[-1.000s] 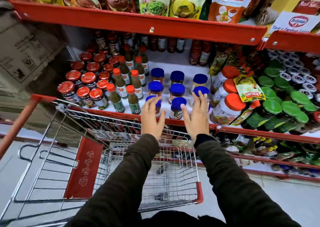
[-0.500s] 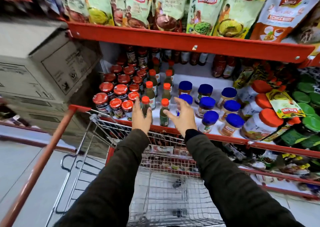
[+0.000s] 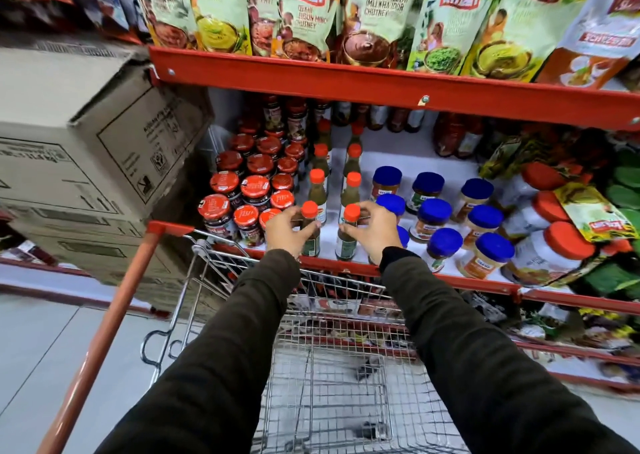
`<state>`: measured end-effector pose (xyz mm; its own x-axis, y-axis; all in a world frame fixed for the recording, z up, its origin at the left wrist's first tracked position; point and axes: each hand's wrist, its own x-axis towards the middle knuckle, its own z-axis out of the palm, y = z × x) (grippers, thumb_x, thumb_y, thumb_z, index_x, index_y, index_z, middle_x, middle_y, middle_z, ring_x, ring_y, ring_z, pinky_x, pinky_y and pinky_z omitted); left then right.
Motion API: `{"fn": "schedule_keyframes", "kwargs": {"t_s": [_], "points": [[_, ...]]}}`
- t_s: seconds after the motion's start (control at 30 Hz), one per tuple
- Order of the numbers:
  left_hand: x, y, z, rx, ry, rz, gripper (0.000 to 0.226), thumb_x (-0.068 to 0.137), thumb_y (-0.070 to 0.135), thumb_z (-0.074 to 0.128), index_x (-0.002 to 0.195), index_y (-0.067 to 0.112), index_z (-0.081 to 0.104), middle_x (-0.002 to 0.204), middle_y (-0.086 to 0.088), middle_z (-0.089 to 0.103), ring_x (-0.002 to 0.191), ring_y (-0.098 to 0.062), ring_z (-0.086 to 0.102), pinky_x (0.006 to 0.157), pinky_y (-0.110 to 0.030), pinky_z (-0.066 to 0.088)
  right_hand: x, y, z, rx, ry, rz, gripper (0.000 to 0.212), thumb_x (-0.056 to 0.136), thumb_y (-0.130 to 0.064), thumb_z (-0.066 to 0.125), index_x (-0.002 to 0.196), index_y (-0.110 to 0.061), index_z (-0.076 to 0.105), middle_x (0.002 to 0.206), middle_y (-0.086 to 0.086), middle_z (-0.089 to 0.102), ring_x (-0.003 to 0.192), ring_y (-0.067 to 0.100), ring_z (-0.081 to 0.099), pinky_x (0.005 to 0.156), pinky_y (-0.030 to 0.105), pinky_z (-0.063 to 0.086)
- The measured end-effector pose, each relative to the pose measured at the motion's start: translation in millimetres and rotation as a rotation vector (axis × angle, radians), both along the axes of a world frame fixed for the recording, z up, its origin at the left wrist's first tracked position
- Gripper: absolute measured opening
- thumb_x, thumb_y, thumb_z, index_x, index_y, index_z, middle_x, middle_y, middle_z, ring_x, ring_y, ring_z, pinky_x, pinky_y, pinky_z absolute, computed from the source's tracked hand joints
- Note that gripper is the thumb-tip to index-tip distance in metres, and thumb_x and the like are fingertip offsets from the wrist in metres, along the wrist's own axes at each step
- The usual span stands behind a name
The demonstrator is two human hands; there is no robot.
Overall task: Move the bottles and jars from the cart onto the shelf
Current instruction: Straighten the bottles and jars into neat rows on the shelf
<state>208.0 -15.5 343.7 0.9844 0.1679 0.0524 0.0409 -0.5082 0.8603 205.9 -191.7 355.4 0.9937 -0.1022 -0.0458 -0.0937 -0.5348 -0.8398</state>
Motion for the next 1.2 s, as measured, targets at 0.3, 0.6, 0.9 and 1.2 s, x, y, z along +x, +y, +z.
{"fn": "schedule_keyframes", "kwargs": {"t_s": [0.3, 0.6, 0.9, 1.2], "points": [[6.1, -1.9, -1.5, 0.031, 0.065, 0.046, 0.047, 0.071, 0.042, 0.084, 0.103, 0.014, 0.066, 0.095, 0.004, 0.066, 0.091, -0.019, 0.064, 0.086, -0.033, 0.054, 2.0, 3.1, 2.3, 0.04, 0.045, 0.109, 0.089, 0.085, 0.003, 0.071, 0.157, -0.02, 0.023, 0.12, 0.013, 0.063, 0.109, 0.031, 0.062, 0.104, 0.049, 0.052], [-3.9, 11.3, -4.8, -0.125, 0.053, -0.17, 0.037, 0.087, 0.009, 0.069, 0.124, 0.01, 0.065, 0.122, -0.01, 0.07, 0.119, -0.023, 0.063, 0.108, -0.041, 0.048, -2.5, 0.8, -9.9, 0.016, 0.023, -0.068, 0.038, 0.079, -0.014, 0.087, 0.112, -0.008, 0.07, 0.109, 0.008, 0.075, 0.101, 0.024, 0.07, 0.099, 0.047, 0.057], [0.8, 8.3, 0.1, -0.037, 0.048, 0.025, 0.04, 0.07, 0.031, 0.087, 0.1, 0.012, 0.068, 0.096, -0.002, 0.073, 0.082, -0.017, 0.067, 0.08, -0.03, 0.057, 4.6, -0.8, -20.5, 0.012, 0.023, -0.044, 0.037, 0.081, -0.01, 0.084, 0.116, -0.008, 0.071, 0.115, 0.009, 0.076, 0.109, 0.025, 0.069, 0.105, 0.048, 0.053], [-5.7, 11.5, -3.2, -0.01, 0.002, -0.076, 0.042, 0.079, 0.032, 0.079, 0.116, 0.016, 0.068, 0.112, -0.002, 0.074, 0.103, -0.014, 0.065, 0.101, -0.035, 0.051, 4.6, -2.1, -23.4, 0.007, 0.028, -0.023, 0.039, 0.084, -0.009, 0.081, 0.121, -0.006, 0.069, 0.12, 0.01, 0.074, 0.114, 0.026, 0.068, 0.108, 0.048, 0.052]]}}
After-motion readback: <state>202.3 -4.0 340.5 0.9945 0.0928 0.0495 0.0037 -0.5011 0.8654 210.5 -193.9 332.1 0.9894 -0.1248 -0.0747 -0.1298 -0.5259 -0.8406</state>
